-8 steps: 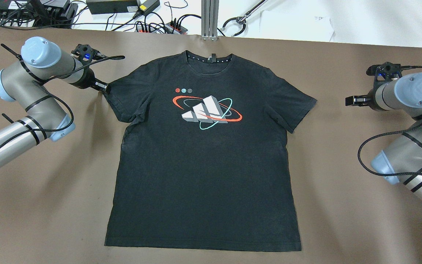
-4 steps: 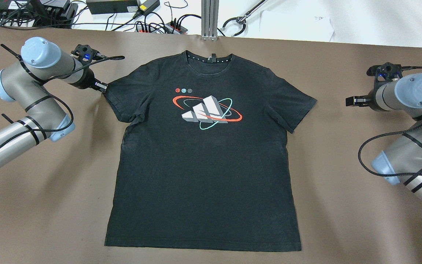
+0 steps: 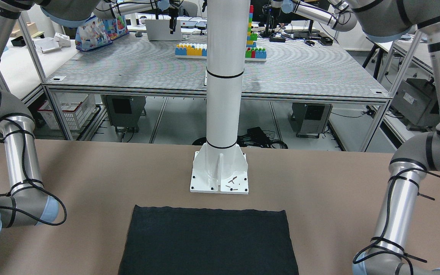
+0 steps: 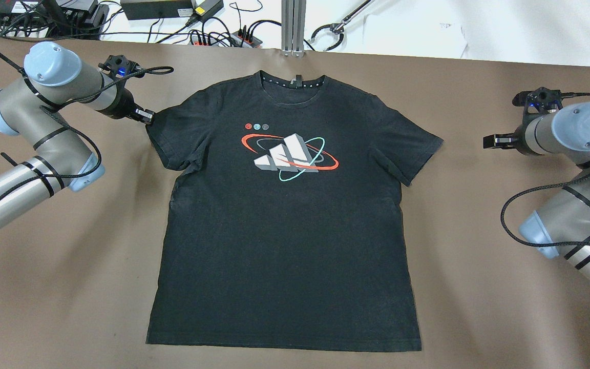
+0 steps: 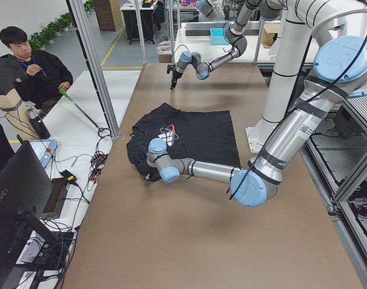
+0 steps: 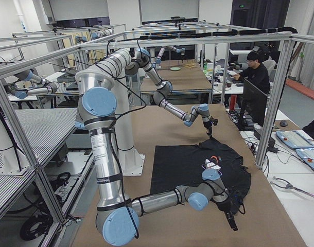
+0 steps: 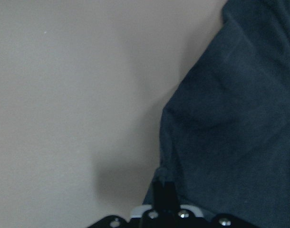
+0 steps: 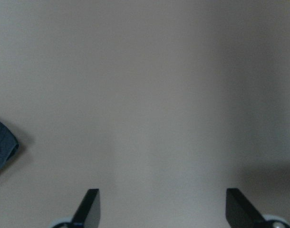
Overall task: Fold clothes
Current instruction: 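Grasp the sleeve nearest the left gripper and fold it inward over the chest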
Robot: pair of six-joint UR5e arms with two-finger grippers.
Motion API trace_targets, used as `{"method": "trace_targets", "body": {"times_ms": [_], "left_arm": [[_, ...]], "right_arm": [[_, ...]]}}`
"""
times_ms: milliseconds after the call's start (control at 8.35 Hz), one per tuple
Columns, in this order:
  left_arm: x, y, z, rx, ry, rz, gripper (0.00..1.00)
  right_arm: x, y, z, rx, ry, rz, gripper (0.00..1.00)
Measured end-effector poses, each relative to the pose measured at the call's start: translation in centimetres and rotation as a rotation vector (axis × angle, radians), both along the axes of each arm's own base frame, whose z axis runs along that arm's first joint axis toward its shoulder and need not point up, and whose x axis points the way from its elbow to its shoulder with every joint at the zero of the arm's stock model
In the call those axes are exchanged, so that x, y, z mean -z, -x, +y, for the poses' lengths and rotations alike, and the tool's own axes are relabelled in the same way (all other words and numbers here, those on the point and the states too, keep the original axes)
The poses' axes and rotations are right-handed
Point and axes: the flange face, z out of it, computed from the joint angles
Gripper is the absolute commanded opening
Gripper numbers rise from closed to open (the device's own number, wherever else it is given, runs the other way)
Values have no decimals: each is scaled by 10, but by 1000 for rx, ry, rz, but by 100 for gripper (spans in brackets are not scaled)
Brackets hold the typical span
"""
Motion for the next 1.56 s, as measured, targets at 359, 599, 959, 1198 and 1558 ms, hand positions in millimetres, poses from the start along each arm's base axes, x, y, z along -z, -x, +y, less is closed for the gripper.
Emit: {"method": "trace_targets", "body": {"times_ms": [359, 599, 959, 1198, 1558], "left_arm": [[60, 6, 7, 56, 71, 130, 0], [109, -2, 2, 99, 134, 171, 0], [192, -59, 8, 151, 193, 182, 0], [223, -117, 34, 177, 202, 169, 0], [237, -186, 64, 220, 196, 138, 96]], "right_arm": [[1, 2, 1, 2, -5, -4, 94], [2, 2, 1, 3, -7, -6, 94], [2, 3, 1, 5, -8, -6, 94], [2, 4, 2, 5, -7, -6, 94], [2, 6, 2, 8, -6, -4, 94]]}}
